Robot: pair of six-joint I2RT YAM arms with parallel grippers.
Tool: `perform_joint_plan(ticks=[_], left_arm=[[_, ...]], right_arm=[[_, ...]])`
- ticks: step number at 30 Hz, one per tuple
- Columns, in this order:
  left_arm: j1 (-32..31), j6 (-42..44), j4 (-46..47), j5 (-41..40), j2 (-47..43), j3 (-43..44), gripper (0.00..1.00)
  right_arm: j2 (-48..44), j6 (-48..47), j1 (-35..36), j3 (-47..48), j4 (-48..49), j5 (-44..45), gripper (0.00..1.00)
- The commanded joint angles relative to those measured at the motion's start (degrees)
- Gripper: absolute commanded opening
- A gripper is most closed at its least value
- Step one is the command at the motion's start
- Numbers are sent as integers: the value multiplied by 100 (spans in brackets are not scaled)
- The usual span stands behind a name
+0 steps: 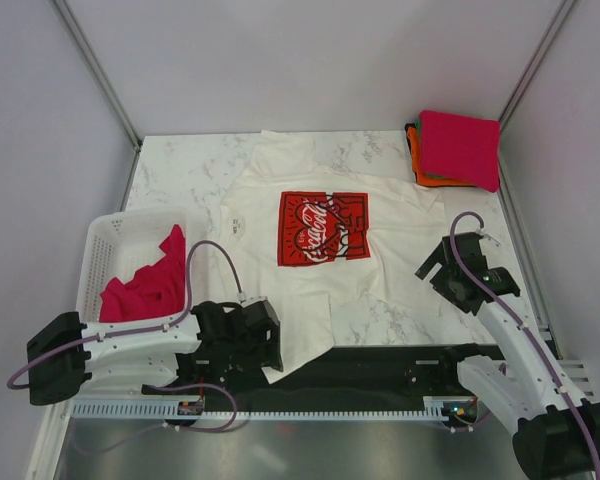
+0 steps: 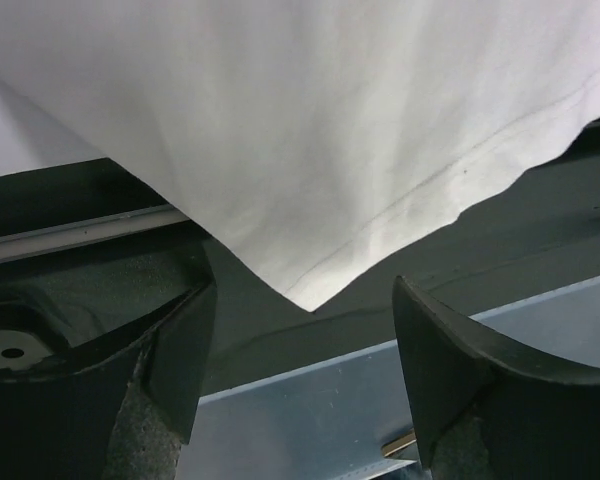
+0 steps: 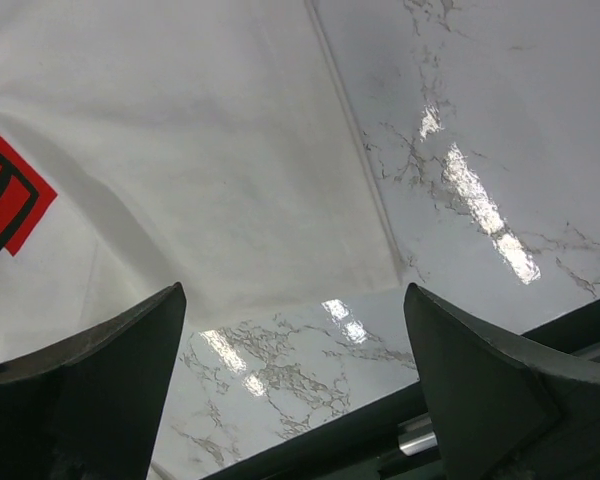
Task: Fold and stack the t-shirts
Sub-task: Fold the tshirt
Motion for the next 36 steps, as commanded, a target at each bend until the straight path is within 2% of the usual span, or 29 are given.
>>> perform_joint_plan(ticks=[1,5,8,9,10,13,14,15,18,19,25,29,30,32,33,35,36], left_arm=[[-59,-500,537,213,10,-210,77],[-68,-518,985,363,194,-412,73],[-68,-405,1162,337,405,-395,60],[-76,-369,1153,302,449,-334,48],[-68,-334,1188,223,493,-307,43],[-59,-264,1197,12,441,-237,19],[-59,-272,1188,-23,397,-211,8],[-59,-255,1180,-128,345,-193,2],[-59,-272,917,-296,-15,-105,2],[-50,-290,777,-583,-295,-79,2],[29,-334,-349,-1271,-1360,44,2],[64,-404,-736,-1395,-1896,-78,2],[64,-422,-763,-1386,-2028,-122,2],[64,-518,-789,-1333,-2134,-245,2],[64,-545,-798,-1324,-2195,-280,2],[64,-580,-824,-1316,-2345,-333,2],[64,-589,-842,-1350,-2380,-333,2]], right_arm=[[-48,112,-88,2,-53,340,98],[49,147,-202,-33,8,297,98],[93,226,-255,-165,113,253,98],[93,253,-264,-191,140,209,98],[84,349,-272,-279,201,165,98],[101,516,-281,-534,350,-159,97],[93,621,-273,-587,368,-230,96],[84,666,-272,-674,360,-318,96],[-30,771,-281,-815,360,-319,95],[-56,789,-281,-842,351,-310,95],[189,868,-281,-1079,553,-556,92],[303,1000,-281,-1308,808,-547,78],[347,1000,-273,-1378,921,-547,69],[496,1000,-281,-1431,1019,-504,58],[541,991,-281,-1440,1045,-460,47],[620,965,-281,-1431,1045,-433,32],[620,956,-273,-1422,1045,-389,29]])
